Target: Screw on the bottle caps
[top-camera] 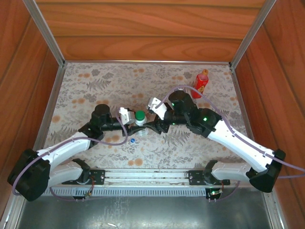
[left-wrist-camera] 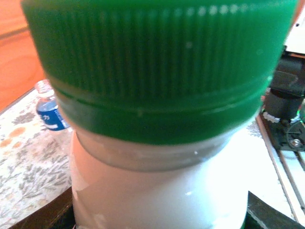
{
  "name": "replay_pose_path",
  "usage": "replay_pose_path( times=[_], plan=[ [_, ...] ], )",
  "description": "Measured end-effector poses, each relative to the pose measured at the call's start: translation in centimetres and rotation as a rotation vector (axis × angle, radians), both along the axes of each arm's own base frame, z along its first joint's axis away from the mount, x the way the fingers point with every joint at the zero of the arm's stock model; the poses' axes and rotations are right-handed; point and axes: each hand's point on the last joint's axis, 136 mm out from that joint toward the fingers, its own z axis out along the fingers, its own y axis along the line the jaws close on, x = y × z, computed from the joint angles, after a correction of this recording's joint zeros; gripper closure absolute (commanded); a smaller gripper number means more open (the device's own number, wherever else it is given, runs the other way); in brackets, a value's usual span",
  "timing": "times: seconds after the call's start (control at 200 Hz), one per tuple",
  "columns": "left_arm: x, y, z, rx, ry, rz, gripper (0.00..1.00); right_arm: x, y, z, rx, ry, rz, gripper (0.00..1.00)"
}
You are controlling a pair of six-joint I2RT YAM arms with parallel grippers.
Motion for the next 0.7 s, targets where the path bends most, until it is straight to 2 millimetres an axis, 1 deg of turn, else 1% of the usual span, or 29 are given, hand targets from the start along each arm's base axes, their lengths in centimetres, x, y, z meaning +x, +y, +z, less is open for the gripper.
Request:
replay_pose_path(
  times=[0.08, 0.235, 0.365, 0.455, 0.53, 0.7],
  plan=[
    [-0.3, -0.2, -0.4, 0.003, 0.017, -0.026, 0.42, -0.1, 0.4, 0.2, 0.016, 0.003, 0.017, 0.3],
    [-0.7, -0.3, -0.9, 0.009, 0.039, -0.057, 0.42, -0.1, 1.5, -0.7, 0.0, 0.043, 0.047, 0.33],
    [-0.9, -0.4, -0.8, 0.005, 0.04, -0.069, 0.42, 0.2, 2.5, -1.6, -0.016, 0.073, 0.067, 0.42],
    [-1.0, -0.4, -0.8, 0.004, 0.044, -0.075, 0.42, 0.2, 3.0, -1.9, -0.018, 0.085, 0.078, 0.46],
    [-1.1, -0.4, -0.8, 0.003, 0.045, -0.078, 0.42, 0.3, 3.1, -1.8, -0.011, 0.083, 0.082, 0.48],
    [-1.1, -0.4, -0.8, 0.002, 0.052, -0.079, 0.42, 0.5, 3.4, -1.5, 0.006, 0.079, 0.075, 0.59]
  ],
)
